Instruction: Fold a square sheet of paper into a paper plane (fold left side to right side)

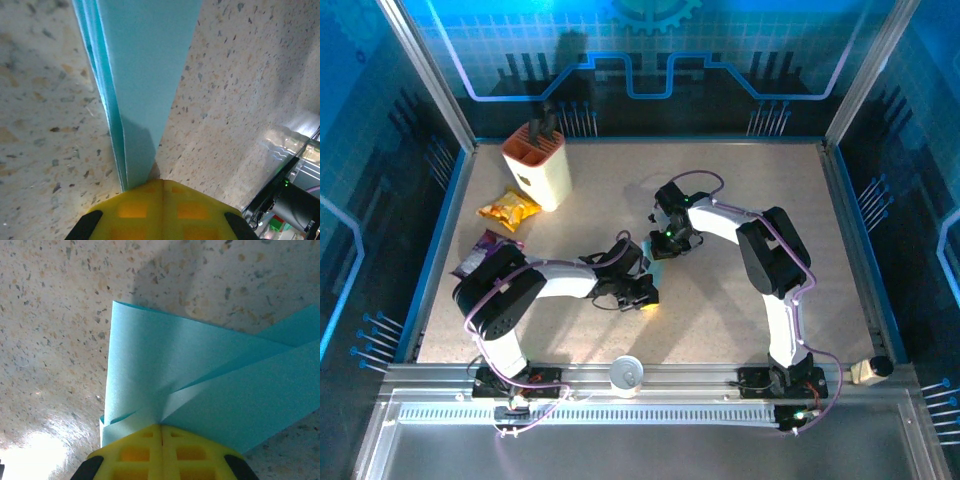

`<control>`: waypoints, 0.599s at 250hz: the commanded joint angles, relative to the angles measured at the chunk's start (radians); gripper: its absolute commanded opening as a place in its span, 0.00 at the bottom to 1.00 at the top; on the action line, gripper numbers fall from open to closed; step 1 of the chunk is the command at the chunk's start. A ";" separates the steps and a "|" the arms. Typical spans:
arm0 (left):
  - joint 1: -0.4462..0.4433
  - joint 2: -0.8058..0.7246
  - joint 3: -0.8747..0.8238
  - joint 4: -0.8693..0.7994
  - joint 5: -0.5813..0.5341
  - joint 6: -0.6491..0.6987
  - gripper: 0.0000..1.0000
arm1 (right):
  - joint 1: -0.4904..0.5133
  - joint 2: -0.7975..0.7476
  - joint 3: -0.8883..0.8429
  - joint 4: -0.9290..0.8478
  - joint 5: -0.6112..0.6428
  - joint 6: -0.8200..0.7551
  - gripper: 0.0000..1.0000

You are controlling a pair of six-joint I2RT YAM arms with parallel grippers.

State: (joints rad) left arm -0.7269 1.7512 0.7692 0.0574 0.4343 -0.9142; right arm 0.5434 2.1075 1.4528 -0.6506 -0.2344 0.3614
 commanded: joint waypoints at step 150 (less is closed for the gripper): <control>-0.050 -0.059 -0.204 0.071 -0.033 -0.101 0.00 | 0.008 0.145 -0.066 -0.100 0.260 -0.024 0.00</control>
State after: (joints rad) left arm -0.7467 1.6951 0.6548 0.1917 0.3893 -0.9520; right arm 0.5510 2.1098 1.4620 -0.6632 -0.2131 0.3569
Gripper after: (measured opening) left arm 0.067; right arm 0.061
